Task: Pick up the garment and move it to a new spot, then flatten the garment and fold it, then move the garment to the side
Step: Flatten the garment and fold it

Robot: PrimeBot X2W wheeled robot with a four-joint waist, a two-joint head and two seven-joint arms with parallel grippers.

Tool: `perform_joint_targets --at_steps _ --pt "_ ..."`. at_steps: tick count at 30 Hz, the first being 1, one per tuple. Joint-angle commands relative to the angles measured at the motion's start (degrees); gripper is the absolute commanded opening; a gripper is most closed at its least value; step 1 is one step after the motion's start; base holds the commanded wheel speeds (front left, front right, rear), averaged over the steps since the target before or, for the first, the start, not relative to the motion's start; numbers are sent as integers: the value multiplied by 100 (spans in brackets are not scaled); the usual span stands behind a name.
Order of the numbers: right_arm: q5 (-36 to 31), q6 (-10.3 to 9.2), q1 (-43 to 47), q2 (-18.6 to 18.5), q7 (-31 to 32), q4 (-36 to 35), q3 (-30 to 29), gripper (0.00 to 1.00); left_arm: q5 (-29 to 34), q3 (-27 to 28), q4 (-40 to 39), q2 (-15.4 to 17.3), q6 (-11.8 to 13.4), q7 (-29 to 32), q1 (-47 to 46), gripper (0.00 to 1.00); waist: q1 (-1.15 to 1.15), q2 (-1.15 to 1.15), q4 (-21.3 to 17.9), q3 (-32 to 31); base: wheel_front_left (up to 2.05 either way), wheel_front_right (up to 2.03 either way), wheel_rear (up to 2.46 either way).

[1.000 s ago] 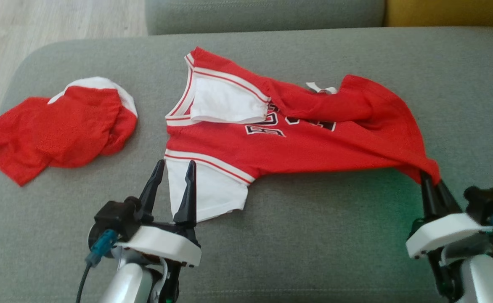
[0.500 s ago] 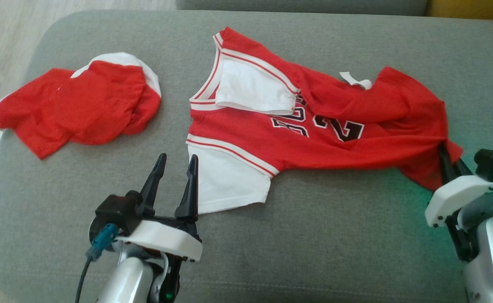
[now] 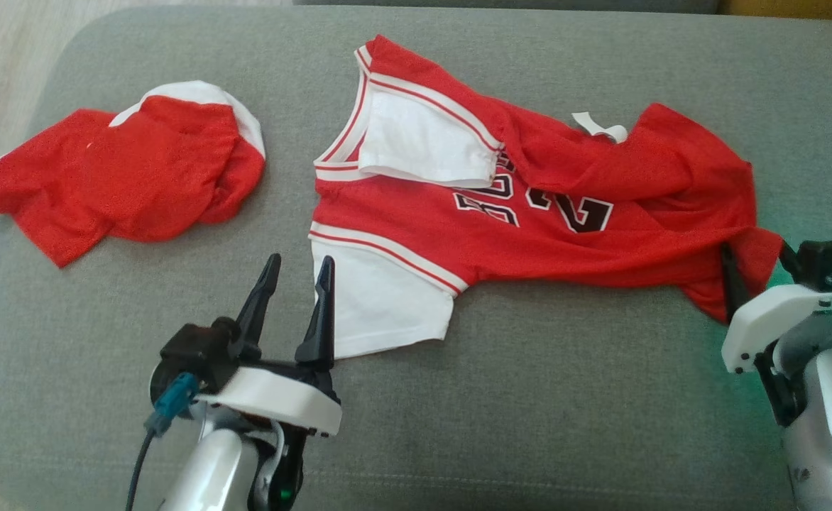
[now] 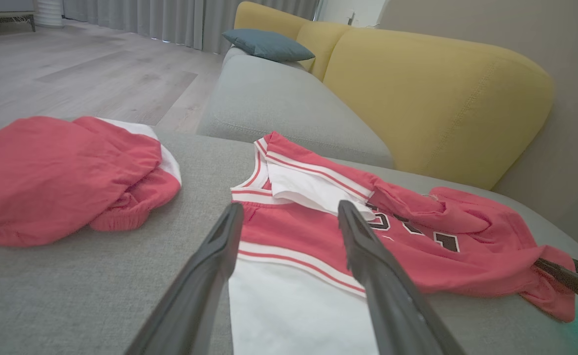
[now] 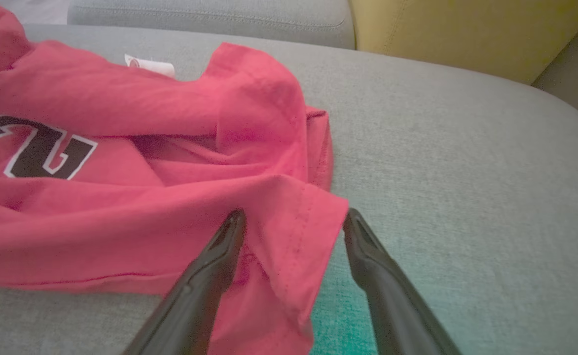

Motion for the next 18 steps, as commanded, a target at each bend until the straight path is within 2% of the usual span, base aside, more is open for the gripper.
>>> perform_joint_targets --at_steps 1,8,18 --pt "-48 20 -152 -35 -109 -161 75 100 42 159 -176 17 9 -31 -279 100 0 0 -33 -21 0 0 0" --pt "106 20 112 166 -449 -515 -2 100 6 217 -159 17 34 -31 -229 100 0 0 -244 -279 0 0 0" --pt "344 20 1253 753 -597 -1855 -94 100 -9 283 -177 17 70 -31 -21 100 0 0 -559 -626 0 0 0"
